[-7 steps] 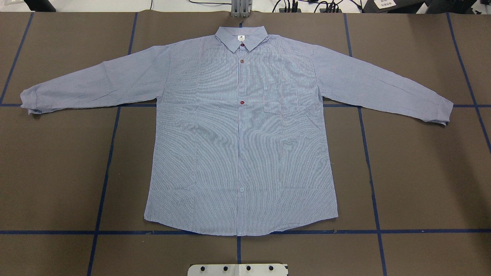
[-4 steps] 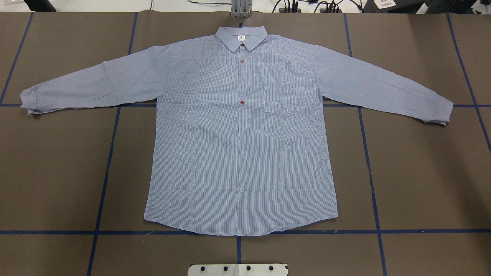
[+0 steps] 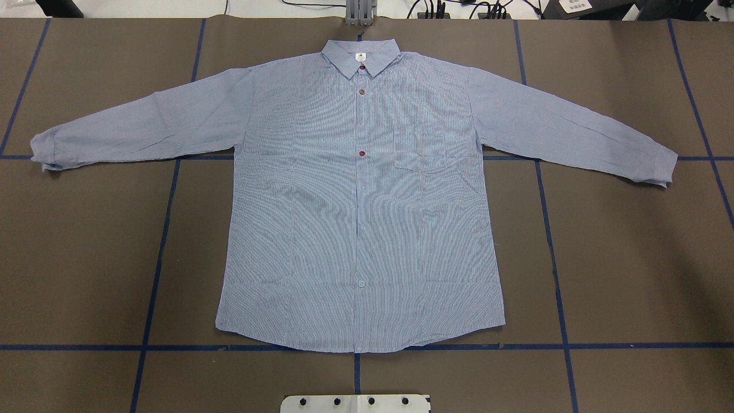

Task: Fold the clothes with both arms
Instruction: 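Move the right gripper down to the cuff of the sleeve nearest it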

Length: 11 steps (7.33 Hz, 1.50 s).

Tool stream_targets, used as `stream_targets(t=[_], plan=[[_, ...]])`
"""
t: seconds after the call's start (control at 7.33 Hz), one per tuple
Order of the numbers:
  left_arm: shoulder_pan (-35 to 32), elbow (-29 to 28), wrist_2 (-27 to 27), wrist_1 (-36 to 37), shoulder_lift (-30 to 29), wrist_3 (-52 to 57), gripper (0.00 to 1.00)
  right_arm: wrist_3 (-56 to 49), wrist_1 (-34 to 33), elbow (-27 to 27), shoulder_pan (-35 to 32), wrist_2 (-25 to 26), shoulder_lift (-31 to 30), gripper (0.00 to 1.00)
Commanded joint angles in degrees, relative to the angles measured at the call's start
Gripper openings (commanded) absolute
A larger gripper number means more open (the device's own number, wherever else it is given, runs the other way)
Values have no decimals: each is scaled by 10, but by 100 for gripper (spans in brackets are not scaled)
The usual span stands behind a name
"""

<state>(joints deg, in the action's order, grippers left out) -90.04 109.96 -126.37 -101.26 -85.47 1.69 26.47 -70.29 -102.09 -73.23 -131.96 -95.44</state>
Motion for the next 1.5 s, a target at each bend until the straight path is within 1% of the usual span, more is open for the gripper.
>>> stream_targets(t=[0.0, 0.14, 0.27, 0.41, 0.55, 0.68, 0.82, 0.95, 1.09, 1.23, 1.36], plan=[[0, -4, -1, -1, 0, 1, 100, 29, 128, 83, 41, 48, 25, 99], [1, -4, -1, -1, 0, 1, 100, 13, 129, 97, 49, 57, 27, 98], [1, -4, -1, -1, 0, 1, 100, -42, 129, 120, 51, 58, 34, 96], [1, -6, -1, -1, 0, 1, 100, -75, 130, 141, 51, 59, 45, 92], [1, -7, -2, -1, 0, 1, 100, -77, 131, 163, 55, 61, 57, 87], [1, -7, -1, -1, 0, 1, 100, -78, 149, 176, 71, 81, 57, 85], [1, -7, -2, -1, 0, 1, 100, -77, 174, 195, 79, 87, 58, 81], [1, -8, -14, -1, 0, 1, 100, -70, 186, 209, 79, 86, 59, 77], [1, -8, -23, -1, 0, 0, 100, -65, 186, 212, 79, 83, 58, 72], [1, -8, -23, -1, 0, 0, 100, -64, 186, 213, 79, 83, 59, 71], [1, -7, -23, -1, 0, 0, 100, -64, 186, 213, 80, 84, 61, 69]])
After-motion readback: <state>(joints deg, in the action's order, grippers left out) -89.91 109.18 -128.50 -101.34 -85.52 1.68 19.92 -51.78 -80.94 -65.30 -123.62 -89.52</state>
